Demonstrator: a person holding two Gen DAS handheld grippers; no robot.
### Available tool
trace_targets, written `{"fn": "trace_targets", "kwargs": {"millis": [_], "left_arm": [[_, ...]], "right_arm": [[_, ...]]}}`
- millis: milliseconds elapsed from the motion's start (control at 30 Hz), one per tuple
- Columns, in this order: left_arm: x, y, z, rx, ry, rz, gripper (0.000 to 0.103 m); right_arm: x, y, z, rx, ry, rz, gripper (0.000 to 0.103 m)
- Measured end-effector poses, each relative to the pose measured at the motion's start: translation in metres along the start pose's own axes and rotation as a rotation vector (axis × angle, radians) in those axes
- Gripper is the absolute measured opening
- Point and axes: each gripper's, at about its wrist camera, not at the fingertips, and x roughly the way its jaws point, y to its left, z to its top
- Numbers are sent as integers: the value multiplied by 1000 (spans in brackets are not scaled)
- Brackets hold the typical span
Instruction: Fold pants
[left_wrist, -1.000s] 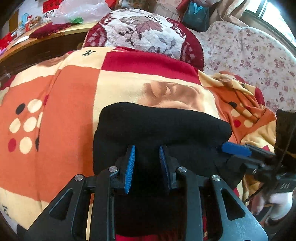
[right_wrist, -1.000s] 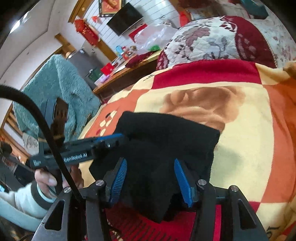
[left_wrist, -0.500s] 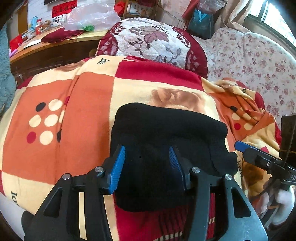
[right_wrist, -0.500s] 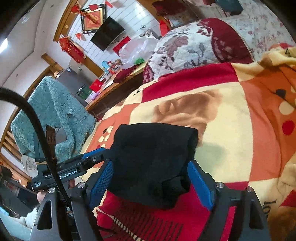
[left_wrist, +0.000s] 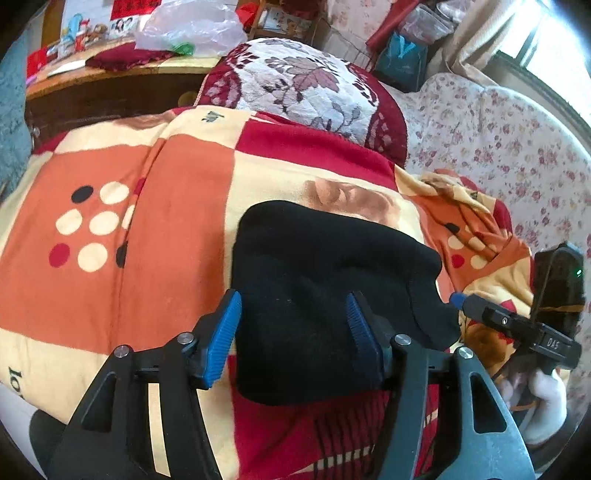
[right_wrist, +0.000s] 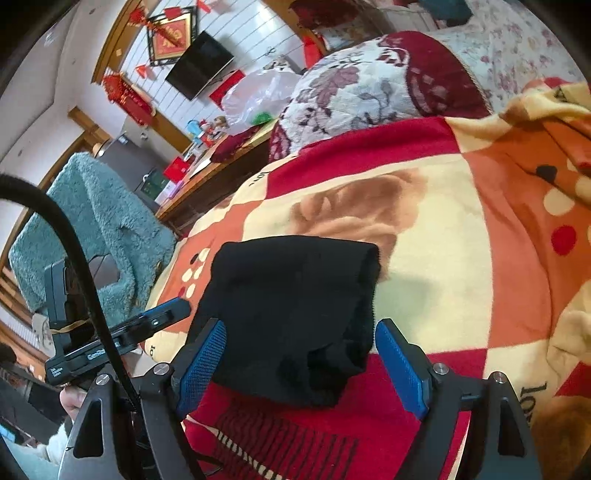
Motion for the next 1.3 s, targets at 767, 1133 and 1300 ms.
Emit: {"fn": "trace_targets", "kwargs": {"millis": [767, 1133, 1300], "left_arm": [[52, 32, -12, -160, 131, -89, 73], [27, -12, -2, -17, 27, -64, 34], [21, -33, 29, 0, -15, -117, 34]], "right_arm": [[56, -28, -16, 192, 125, 191, 93], [38, -21, -4, 117, 55, 198, 49], [10, -16, 31, 59, -19, 162, 49]]}}
